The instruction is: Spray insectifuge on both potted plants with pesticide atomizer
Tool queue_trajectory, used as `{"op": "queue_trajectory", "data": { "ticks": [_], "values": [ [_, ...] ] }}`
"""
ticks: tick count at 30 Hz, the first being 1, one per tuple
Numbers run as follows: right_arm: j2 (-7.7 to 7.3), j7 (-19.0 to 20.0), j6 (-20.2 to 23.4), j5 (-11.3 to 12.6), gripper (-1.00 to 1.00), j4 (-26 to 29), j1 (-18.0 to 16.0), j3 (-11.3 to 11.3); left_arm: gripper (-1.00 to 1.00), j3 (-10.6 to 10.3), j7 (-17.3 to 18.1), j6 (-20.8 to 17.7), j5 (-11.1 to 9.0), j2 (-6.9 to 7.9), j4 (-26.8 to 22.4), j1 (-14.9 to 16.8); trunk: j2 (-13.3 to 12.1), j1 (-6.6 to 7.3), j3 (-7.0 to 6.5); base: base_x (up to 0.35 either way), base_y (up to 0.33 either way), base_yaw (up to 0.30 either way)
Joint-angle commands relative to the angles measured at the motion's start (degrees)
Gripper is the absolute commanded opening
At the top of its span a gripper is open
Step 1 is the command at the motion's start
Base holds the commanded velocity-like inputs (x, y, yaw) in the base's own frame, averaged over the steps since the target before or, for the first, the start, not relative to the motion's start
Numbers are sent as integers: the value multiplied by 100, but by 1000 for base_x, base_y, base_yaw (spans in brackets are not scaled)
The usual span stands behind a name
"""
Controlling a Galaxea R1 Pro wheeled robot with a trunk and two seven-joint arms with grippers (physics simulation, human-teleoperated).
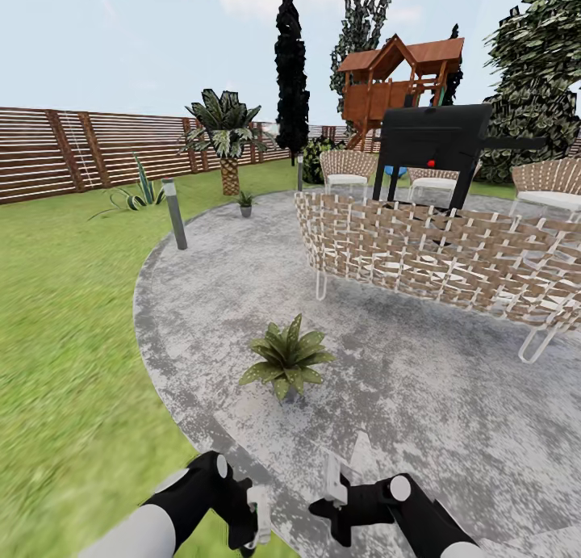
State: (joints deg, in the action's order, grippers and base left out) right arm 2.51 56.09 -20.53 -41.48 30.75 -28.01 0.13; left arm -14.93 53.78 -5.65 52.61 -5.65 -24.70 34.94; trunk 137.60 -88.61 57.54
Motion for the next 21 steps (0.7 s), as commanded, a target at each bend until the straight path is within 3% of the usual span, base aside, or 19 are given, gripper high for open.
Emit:
{"op": "queue_trajectory", "data": {
  "ticks": [1,3,5,12,21],
  "values": [
    [4,7,-18,-36,-100,30,-1,-4,-100,-14,23,-46,-6,-81,4,-4,2,1,5,0,0,0],
    [4,7,-21,-36,-100,36,-2,-4,-100,-19,19,-34,-14,-242,33,-7,2,1,5,0,0,0],
    [44,7,-21,-36,-100,40,-1,-4,-100,-19,14,-33,-18,-289,40,-11,2,1,5,0,0,0],
    [261,7,-19,-36,-100,52,-3,-4,-100,-19,8,-33,-22,-305,44,-51,2,1,5,0,0,0],
    [277,7,-17,-36,-100,133,-3,-4,-100,-19,36,459,-157,-331,53,-51,2,1,5,0,0,0]
  ]
}}
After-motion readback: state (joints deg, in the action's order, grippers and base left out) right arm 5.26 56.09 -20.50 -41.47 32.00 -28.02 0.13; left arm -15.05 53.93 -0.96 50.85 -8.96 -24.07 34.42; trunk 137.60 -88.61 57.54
